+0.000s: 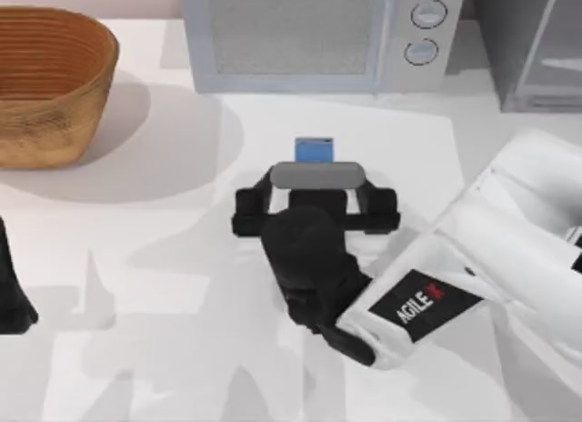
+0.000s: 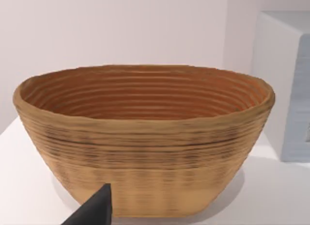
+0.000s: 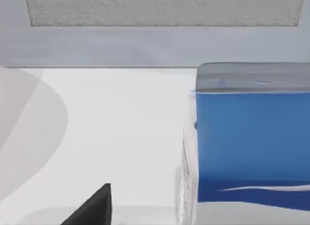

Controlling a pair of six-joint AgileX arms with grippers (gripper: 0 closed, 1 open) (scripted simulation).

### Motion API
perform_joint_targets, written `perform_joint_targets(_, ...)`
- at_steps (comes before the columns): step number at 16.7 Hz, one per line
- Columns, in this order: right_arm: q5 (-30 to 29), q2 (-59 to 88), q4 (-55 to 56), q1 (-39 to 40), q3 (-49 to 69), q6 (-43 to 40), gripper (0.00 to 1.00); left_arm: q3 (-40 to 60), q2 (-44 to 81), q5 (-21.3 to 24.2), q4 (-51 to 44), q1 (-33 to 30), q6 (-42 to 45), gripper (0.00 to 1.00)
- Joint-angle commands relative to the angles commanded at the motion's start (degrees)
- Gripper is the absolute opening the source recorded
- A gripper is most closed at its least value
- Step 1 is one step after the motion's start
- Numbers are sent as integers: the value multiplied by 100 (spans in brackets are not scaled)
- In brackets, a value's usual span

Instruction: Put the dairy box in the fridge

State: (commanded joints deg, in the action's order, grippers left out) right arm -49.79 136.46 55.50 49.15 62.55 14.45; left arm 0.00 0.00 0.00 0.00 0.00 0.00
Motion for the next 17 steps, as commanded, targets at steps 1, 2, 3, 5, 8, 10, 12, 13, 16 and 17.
perform_joint_targets(1,50,68,-17,-49,110,-28,100,0,0,0,0,0,0,100)
perform_joint_targets(2,112,152,-42,-114,247,-61,100,0,0,0,0,0,0,100)
perform_joint_targets(3,182,245,-72,-189,396,-96,100,0,0,0,0,0,0,100)
perform_joint_targets(5,323,423,-135,-340,687,-163,100,0,0,0,0,0,0,100)
perform_joint_targets(8,431,549,-184,-454,898,-212,100,0,0,0,0,0,0,100)
perform_joint_targets(10,431,549,-184,-454,898,-212,100,0,0,0,0,0,0,100)
perform_joint_targets(12,431,549,-184,-454,898,-212,92,0,0,0,0,0,0,100)
perform_joint_targets(13,431,549,-184,-454,898,-212,85,0,0,0,0,0,0,100)
perform_joint_targets(16,431,549,-184,-454,898,-212,62,0,0,0,0,0,0,100)
perform_joint_targets(17,431,549,-184,-454,898,-212,55,0,0,0,0,0,0,100)
